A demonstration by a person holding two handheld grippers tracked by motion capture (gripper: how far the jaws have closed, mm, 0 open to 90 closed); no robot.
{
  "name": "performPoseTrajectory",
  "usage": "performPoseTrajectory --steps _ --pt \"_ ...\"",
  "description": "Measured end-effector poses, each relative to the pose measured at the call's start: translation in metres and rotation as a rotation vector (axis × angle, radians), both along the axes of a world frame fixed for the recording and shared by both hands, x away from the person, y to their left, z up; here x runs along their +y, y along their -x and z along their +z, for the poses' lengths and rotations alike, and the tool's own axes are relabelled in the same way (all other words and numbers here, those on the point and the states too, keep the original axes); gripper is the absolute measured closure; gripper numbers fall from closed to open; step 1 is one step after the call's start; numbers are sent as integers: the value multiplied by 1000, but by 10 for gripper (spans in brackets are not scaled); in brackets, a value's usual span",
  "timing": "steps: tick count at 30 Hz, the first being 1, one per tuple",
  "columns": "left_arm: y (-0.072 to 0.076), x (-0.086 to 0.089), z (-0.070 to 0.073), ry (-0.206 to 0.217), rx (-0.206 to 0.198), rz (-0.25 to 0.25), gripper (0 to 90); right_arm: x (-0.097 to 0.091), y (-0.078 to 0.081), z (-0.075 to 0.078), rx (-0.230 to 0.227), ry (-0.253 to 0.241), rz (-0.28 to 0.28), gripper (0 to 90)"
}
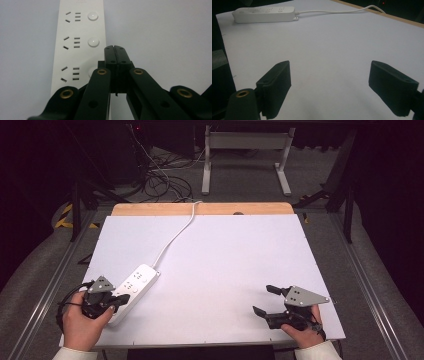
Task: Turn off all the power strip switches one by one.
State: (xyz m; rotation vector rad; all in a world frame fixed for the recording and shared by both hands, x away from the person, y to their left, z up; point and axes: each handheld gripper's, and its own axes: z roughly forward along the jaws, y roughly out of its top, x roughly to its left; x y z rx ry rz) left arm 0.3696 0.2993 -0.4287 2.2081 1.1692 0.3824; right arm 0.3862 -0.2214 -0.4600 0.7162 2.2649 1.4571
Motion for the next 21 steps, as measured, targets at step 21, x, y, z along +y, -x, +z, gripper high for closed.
performPoseTrajectory --steps 21 --pt "-10 9 -16 -20 37 50 900 0 0 0 -1 0 2 189"
